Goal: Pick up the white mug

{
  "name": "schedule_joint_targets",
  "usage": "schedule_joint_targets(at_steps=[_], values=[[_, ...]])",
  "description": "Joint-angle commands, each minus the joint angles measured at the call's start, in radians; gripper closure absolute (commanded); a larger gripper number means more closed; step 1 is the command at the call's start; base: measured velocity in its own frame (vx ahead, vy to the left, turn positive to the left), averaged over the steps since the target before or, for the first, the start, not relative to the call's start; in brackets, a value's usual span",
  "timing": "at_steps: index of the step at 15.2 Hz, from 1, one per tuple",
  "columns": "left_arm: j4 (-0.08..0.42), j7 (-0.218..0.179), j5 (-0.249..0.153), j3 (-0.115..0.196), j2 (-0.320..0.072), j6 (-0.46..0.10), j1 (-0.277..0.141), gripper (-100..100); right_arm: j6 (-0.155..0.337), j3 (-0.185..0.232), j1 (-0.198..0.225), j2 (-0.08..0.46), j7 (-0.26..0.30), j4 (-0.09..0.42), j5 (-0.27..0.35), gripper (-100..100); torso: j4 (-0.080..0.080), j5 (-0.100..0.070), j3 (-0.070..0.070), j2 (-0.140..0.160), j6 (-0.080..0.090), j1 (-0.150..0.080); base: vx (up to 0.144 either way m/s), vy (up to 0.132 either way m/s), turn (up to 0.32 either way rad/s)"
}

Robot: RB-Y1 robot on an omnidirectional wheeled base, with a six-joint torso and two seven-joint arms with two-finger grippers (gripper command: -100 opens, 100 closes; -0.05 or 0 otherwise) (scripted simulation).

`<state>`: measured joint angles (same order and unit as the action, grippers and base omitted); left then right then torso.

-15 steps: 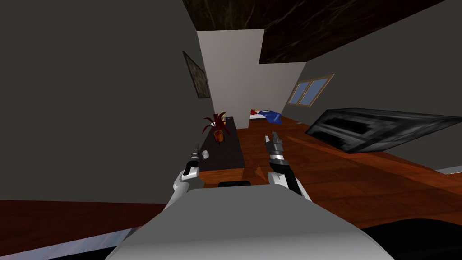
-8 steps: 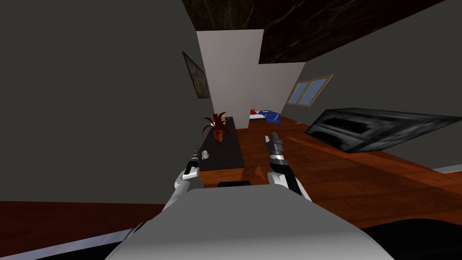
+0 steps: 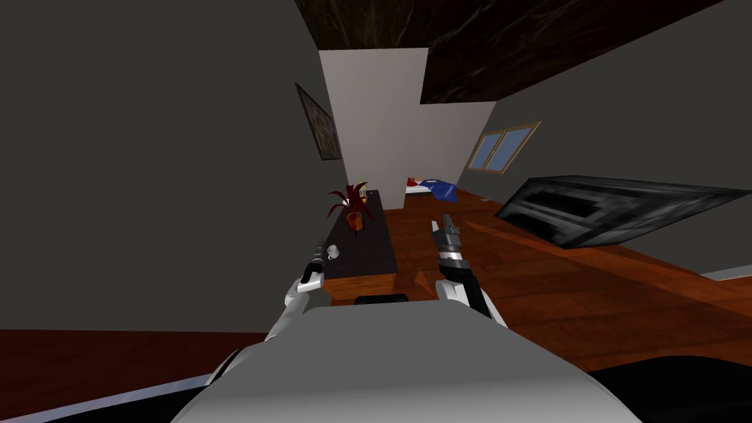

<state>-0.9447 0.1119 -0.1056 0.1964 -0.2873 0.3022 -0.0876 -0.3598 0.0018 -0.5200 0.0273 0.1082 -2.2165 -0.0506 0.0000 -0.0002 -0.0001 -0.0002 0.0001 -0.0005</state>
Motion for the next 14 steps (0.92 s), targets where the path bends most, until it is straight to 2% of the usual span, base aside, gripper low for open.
schedule_joint_targets(at_steps=[1,3,4,5,7,10,11,12,13,14], values=[[0.05,0.003,0.0,0.003,-0.004,0.0,-0.019,-100,0.0,0.0,0.0,0.0,0.0,0.0,0.0,0,0.0,0.0,0.0,0.0,0.0,0.0,0.002,-0.009,-0.012],[0.065,0.003,0.0,0.003,-0.004,0.0,-0.019,-100,0.0,0.0,0.0,0.0,0.0,0.0,0.0,0,0.0,0.0,0.0,0.0,0.0,0.0,0.001,-0.003,-0.002],[0.094,0.007,-0.001,0.008,-0.008,-0.006,-0.04,-100,0.0,0.0,0.0,0.0,0.0,0.0,0.0,0,0.0,0.0,0.0,0.0,0.0,0.0,-0.001,-0.007,-0.005],[0.112,0.007,-0.001,0.008,-0.008,-0.006,-0.04,-100,0.0,0.0,0.0,0.0,0.0,0.0,0.0,0,0.0,0.0,0.0,0.0,0.0,0.0,0.0,-0.009,-0.011],[0.121,0.007,-0.001,0.008,-0.008,-0.006,-0.04,-100,0.0,0.0,0.0,0.0,0.0,0.0,0.0,0,0.0,0.0,0.0,0.0,0.0,0.0,0.0,-0.004,-0.002],[0.201,0.015,-0.001,0.016,-0.014,-0.016,-0.081,-100,0.0,0.0,0.0,0.0,0.0,0.0,0.0,0,0.0,0.0,0.0,0.0,0.0,0.0,0.002,-0.01,-0.011],[0.225,0.015,-0.001,0.016,-0.014,-0.016,-0.081,-100,0.0,0.0,0.0,0.0,0.0,0.0,0.0,0,0.0,0.0,0.0,0.0,0.0,0.0,0.005,-0.013,-0.012],[0.225,0.015,-0.001,0.016,-0.014,-0.016,-0.081,-100,0.0,0.0,0.0,0.0,0.0,0.0,0.0,0,0.0,0.0,0.0,0.0,0.0,0.0,0.003,-0.009,-0.001],[0.259,0.019,-0.001,0.02,-0.017,-0.021,-0.1,-100,0.0,0.0,0.0,0.0,0.0,0.0,0.0,0,0.0,0.0,0.0,0.0,0.0,0.0,0.002,-0.012,-0.006],[0.272,0.019,-0.001,0.02,-0.017,-0.021,-0.1,-100,0.0,0.0,0.0,0.0,0.0,0.0,0.0,0,0.0,0.0,0.0,0.0,0.0,0.0,0.003,-0.012,-0.009]])
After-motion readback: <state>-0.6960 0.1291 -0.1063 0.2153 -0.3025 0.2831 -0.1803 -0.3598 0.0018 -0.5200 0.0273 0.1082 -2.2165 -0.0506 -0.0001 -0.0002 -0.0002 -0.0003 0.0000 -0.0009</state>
